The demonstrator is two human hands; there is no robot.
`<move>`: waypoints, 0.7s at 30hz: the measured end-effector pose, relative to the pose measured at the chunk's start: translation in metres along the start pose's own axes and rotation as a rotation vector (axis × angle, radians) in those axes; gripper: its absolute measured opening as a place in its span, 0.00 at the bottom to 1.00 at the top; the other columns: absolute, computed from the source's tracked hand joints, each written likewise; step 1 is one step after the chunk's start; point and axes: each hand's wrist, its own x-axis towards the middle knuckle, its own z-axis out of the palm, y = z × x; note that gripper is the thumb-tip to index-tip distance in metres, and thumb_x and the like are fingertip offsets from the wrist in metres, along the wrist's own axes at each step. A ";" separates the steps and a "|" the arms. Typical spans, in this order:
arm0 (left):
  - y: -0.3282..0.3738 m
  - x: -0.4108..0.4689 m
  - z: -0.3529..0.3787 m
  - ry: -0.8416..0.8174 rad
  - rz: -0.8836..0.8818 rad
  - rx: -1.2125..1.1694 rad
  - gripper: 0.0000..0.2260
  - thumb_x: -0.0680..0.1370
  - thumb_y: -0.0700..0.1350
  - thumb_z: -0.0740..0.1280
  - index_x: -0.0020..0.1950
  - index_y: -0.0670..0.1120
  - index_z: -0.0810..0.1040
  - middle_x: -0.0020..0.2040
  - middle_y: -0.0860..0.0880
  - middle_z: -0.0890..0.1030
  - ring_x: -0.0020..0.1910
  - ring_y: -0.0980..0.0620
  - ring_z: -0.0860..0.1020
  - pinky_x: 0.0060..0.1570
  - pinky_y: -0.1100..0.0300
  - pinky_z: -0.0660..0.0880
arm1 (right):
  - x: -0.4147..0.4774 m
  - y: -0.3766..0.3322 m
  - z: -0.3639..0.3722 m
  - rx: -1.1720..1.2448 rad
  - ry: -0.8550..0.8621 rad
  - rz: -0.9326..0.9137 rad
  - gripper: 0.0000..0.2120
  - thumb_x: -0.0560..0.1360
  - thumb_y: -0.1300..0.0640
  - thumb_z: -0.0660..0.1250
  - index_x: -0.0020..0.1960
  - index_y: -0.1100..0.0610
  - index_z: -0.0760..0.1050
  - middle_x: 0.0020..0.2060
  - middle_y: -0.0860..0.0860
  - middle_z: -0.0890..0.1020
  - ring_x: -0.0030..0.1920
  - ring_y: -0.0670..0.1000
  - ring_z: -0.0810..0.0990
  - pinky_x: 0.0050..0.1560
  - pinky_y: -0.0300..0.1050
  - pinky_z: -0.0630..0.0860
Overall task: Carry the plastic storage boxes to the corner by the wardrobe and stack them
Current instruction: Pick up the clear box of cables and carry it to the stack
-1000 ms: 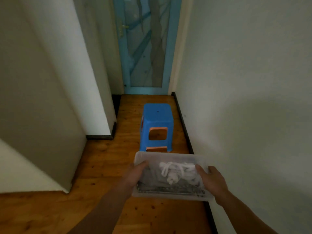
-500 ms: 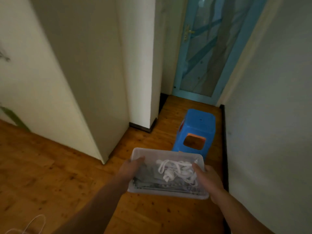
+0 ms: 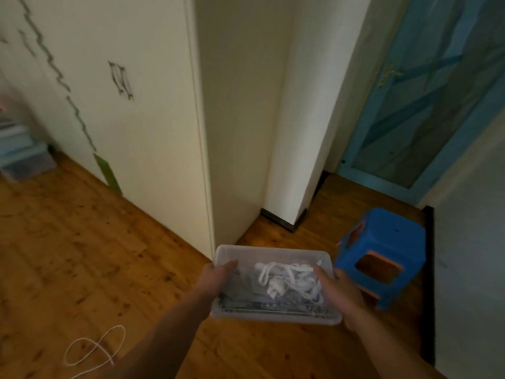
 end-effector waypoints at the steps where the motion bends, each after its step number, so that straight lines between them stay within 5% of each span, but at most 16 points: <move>1: 0.003 0.007 -0.015 0.018 0.000 -0.015 0.27 0.76 0.55 0.69 0.69 0.40 0.70 0.57 0.44 0.78 0.51 0.45 0.77 0.41 0.55 0.76 | 0.003 -0.012 0.013 -0.004 -0.018 -0.006 0.25 0.74 0.34 0.62 0.62 0.51 0.73 0.47 0.47 0.78 0.44 0.48 0.77 0.40 0.47 0.75; 4: 0.010 0.025 -0.058 0.042 -0.003 -0.039 0.29 0.76 0.56 0.67 0.71 0.42 0.67 0.64 0.41 0.76 0.59 0.41 0.76 0.50 0.50 0.77 | 0.005 -0.051 0.047 -0.022 -0.072 -0.030 0.27 0.74 0.35 0.62 0.63 0.52 0.73 0.52 0.51 0.79 0.48 0.52 0.79 0.46 0.50 0.78; 12: 0.022 0.057 -0.182 0.129 0.051 -0.121 0.23 0.78 0.55 0.66 0.67 0.43 0.71 0.59 0.44 0.77 0.42 0.54 0.75 0.31 0.64 0.70 | 0.007 -0.153 0.156 -0.005 -0.226 -0.108 0.28 0.75 0.38 0.63 0.68 0.54 0.69 0.54 0.53 0.79 0.48 0.53 0.80 0.38 0.44 0.76; 21: 0.027 0.086 -0.287 0.354 0.062 -0.288 0.27 0.77 0.52 0.67 0.72 0.44 0.65 0.62 0.43 0.75 0.53 0.47 0.76 0.40 0.57 0.77 | 0.016 -0.251 0.264 -0.104 -0.338 -0.261 0.26 0.75 0.39 0.63 0.65 0.57 0.73 0.57 0.56 0.80 0.54 0.58 0.79 0.54 0.53 0.78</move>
